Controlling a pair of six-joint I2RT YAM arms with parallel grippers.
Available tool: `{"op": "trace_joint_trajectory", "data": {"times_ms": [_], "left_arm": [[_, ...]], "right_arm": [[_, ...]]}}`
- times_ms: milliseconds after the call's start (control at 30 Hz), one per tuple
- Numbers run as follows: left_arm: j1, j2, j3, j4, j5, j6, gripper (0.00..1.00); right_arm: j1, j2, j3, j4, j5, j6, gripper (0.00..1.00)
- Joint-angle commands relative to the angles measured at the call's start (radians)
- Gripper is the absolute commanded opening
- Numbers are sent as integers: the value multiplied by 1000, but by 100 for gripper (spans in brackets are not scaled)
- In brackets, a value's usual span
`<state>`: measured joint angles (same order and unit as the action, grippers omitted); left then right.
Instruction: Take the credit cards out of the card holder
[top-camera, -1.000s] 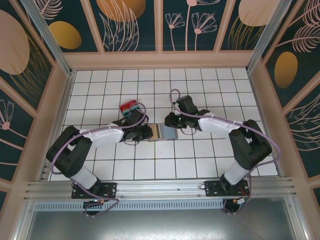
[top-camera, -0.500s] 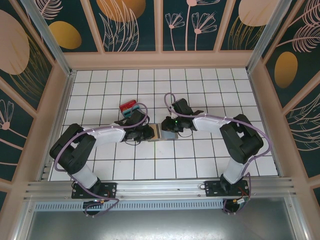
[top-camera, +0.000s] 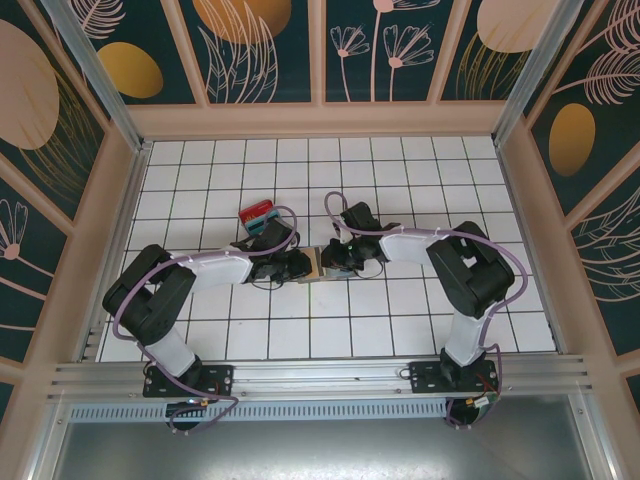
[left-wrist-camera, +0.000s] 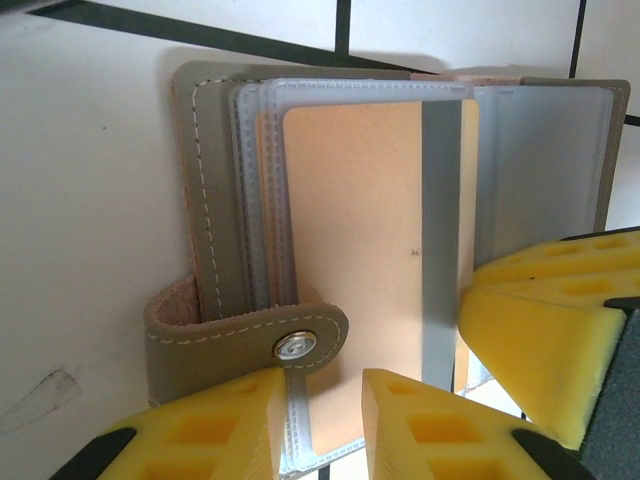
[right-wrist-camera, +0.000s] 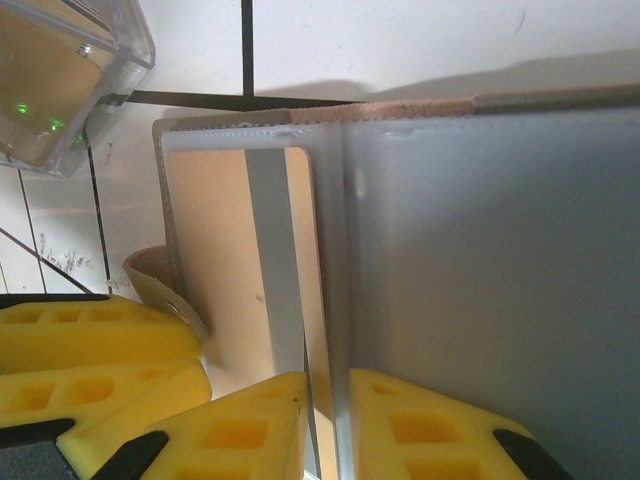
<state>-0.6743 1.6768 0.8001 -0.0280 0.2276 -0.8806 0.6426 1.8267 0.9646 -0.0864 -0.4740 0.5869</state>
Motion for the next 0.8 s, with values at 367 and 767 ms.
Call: {"op": "trace_joint_trajectory", "data": {"times_ms": [367,767], "left_arm": [[-1,70,34,-68,-27,-2,5],[-1,106,45,-141,-75,-5,0]], "right_arm": [[-19,3,4,18,-25,19,0],[-71,-47,-52,11,-20,14,0]]}}
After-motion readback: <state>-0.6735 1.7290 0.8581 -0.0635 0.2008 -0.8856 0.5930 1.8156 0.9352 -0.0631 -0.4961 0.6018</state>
